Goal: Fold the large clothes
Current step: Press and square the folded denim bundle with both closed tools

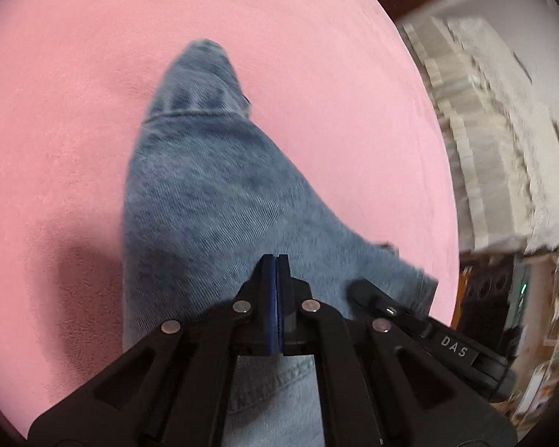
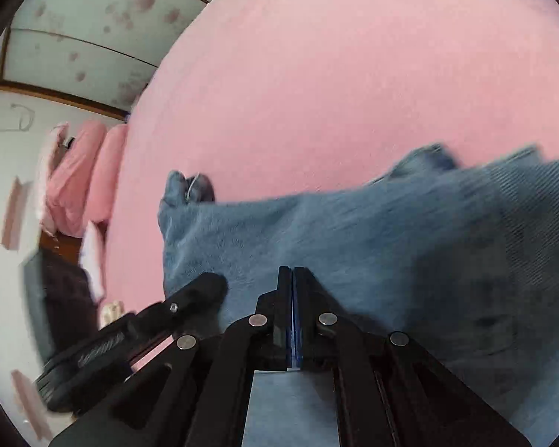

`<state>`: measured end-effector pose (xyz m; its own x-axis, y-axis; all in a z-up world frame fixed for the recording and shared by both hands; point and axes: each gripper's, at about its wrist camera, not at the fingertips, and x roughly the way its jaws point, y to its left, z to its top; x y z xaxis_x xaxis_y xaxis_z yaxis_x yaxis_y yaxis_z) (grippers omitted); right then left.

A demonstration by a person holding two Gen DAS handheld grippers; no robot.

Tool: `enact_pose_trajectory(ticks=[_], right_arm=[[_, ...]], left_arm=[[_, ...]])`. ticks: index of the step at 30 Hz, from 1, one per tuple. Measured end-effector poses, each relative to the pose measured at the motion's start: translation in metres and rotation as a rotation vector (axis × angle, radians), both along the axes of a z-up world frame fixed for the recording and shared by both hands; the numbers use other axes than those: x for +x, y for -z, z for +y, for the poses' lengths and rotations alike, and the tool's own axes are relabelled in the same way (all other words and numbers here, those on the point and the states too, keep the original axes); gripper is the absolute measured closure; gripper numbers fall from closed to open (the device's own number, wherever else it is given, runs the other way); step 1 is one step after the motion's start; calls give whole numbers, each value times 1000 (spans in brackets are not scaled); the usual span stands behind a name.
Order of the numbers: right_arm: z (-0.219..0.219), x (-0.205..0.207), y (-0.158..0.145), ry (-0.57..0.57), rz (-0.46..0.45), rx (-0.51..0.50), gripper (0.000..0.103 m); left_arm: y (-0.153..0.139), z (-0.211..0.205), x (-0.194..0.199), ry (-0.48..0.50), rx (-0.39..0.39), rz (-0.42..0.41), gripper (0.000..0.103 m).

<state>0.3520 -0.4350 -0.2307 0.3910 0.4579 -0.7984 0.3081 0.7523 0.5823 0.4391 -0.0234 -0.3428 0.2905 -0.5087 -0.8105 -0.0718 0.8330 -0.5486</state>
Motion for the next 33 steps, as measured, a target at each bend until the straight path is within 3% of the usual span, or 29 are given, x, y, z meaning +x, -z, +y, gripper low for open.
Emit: enact_pose_trajectory(ticks=[4,6,9,12,14,16,18,19,24,28,30,33], right_arm=[[-43,-23,-14,-2,-35,-67,103],[-55,-30,-13,17,-45,-49,103],[-67,-51,-17,72,-18,-148,103],[-62,-71,-14,121,8,-116,103],[-49,-89,-13,97,33,-168,103],[-35,-98,-16,71,29,-197,103],[-27,-118,-16,48,50,-217,103],[-20,-127,-15,40,58,-209,103],[3,-185,-8,39,132,-169,103],[36,-209,4,7,170,-164,103],[45,-222,5,-9,204,-178,102],[72,-229,2,-54,192,-226,99]], left_arm=[[-6,15,5,-52,42,-84,103],[-9,19,8,-29,76,-98,102],[-16,22,4,-36,76,-93,102],[-20,34,-5,-74,17,-62,103],[-22,38,-18,-95,-23,-41,103],[-16,33,-38,-88,3,14,102],[-14,26,-60,-72,21,6,103],[-19,25,-76,-80,38,-19,103],[-21,16,-121,-103,40,75,103],[-26,-10,-164,-61,145,80,103],[-37,-18,-182,-63,234,55,103],[-47,-41,-197,-32,393,101,103]])
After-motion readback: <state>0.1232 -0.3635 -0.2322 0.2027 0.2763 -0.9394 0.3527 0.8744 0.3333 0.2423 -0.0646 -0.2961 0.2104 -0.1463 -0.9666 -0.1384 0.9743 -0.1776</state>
